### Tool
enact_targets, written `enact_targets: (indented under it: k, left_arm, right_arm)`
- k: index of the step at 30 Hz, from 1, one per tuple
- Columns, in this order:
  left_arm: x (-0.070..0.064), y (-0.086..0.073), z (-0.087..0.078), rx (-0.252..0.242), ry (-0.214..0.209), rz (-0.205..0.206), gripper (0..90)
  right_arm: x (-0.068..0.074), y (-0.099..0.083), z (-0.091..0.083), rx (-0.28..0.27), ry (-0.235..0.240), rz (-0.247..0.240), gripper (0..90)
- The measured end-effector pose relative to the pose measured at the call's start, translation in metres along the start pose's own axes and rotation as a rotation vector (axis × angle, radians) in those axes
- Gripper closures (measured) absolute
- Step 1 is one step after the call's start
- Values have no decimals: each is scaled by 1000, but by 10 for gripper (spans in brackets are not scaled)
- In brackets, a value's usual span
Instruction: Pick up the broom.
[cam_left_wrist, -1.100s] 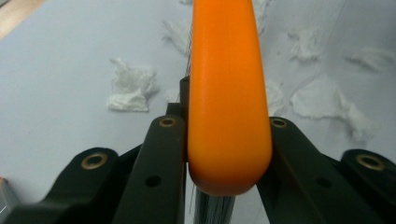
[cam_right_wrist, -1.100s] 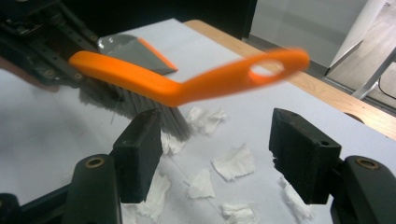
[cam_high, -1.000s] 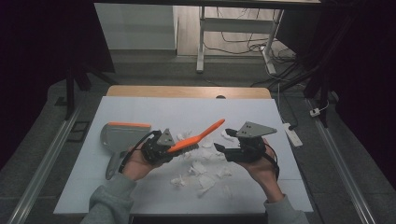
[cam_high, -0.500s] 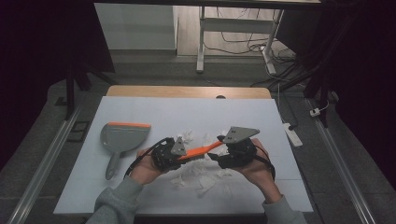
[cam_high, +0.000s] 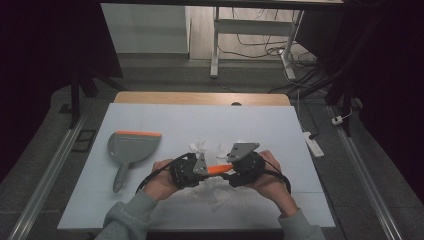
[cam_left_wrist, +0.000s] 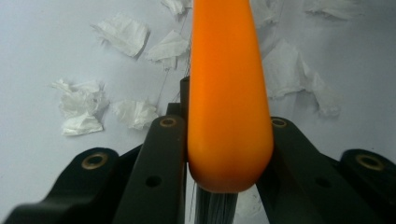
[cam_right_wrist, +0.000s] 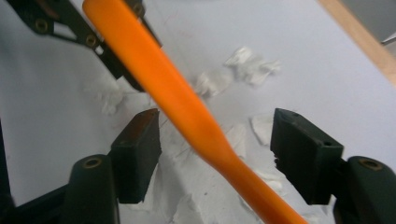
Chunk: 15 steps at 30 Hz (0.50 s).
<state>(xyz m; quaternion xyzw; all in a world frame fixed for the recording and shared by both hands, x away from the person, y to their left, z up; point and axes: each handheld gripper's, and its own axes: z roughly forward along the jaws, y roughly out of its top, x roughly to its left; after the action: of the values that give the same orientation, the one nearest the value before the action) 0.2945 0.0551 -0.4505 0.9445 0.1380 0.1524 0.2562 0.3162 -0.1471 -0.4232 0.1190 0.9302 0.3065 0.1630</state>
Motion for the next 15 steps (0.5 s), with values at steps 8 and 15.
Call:
enact_targets:
  k: [8,15]
  left_arm:
    - [-5,3,-2,-9,-24,32,786]
    - [-6,3,-3,-14,-33,65,776]
  right_arm:
    - [1,-6,14,76,51,-47,526]
    - [0,-11,14,97,135,-117,647]
